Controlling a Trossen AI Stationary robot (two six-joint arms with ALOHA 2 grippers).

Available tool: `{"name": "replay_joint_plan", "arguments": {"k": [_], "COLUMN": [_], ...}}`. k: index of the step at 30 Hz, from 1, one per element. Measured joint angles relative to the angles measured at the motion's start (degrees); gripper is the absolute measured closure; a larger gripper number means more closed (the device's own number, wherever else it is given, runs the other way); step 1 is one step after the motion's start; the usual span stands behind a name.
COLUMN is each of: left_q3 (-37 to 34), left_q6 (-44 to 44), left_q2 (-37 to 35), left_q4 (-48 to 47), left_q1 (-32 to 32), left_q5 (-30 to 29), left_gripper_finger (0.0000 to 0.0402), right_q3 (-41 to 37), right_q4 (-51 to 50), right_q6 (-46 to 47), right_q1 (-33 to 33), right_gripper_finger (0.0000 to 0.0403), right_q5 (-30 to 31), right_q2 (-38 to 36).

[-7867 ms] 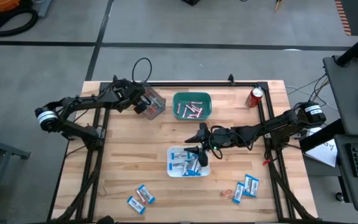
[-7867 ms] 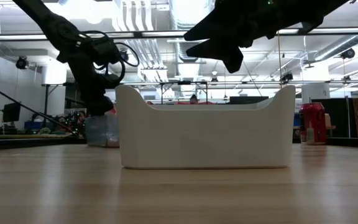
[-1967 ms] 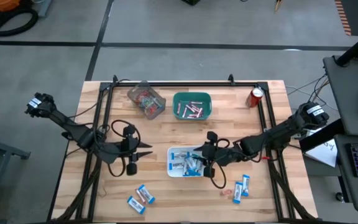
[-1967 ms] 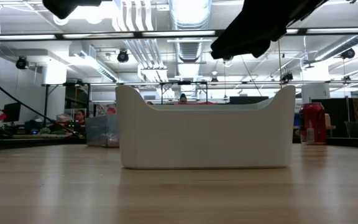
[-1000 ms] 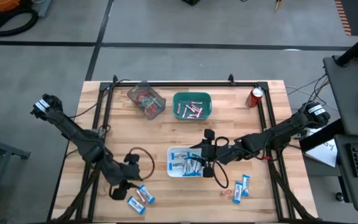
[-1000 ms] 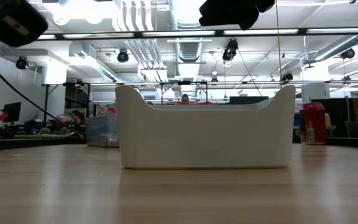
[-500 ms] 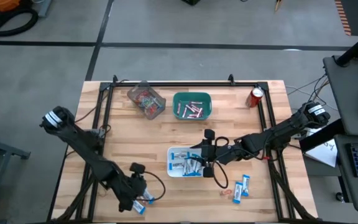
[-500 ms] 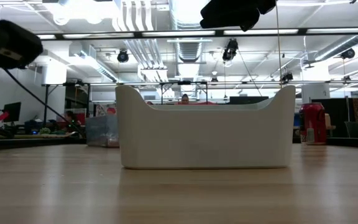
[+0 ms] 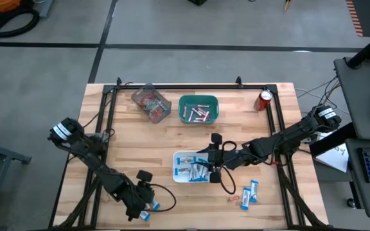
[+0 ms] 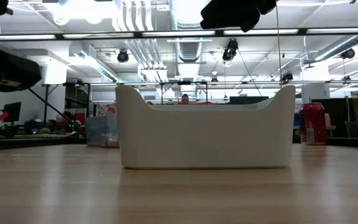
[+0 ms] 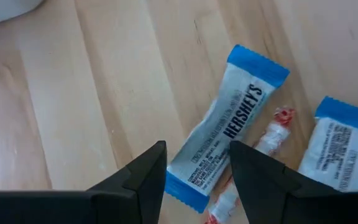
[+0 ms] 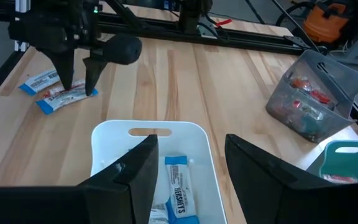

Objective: Sort candy
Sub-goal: Put the white chocolate bar into the white bin

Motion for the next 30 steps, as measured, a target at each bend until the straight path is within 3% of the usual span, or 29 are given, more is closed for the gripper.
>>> {"name": "replay_joint_plan", "arguments": {"k": [11, 14, 21, 30], "left_q3": [-0.3, -0.4, -0.3, 0.7], "left_q6": [2.6, 4.0, 5.2, 3.4], "left_q2": [1.4, 1.4, 0.7, -3.3], "left_q4": [-0.2, -0.9, -1.8, -11.3], "left_q1": [0.3, 0.4, 0.5, 0.5], "left_q5": [-0.2, -1.2, -1.5, -8.8], "left_gripper_finger": [0.0252, 0.0279, 0.0385, 0.0386], "right_q3": [0.0, 0.0, 0.0, 0.0], "right_q4": [0.0, 0.0, 0.0, 0.0], "right_q6": [0.0, 0.0, 0.0, 1.1], "right_q1": [0.0, -0.2, -0.4, -0.4], "right_gripper_finger": [0.0225, 0.0225, 0.0225, 0.0225], "right_q5": [0.0, 0.0, 0.1, 0.0], "right_q2": [0.0, 0.0, 0.0, 0.0]}}
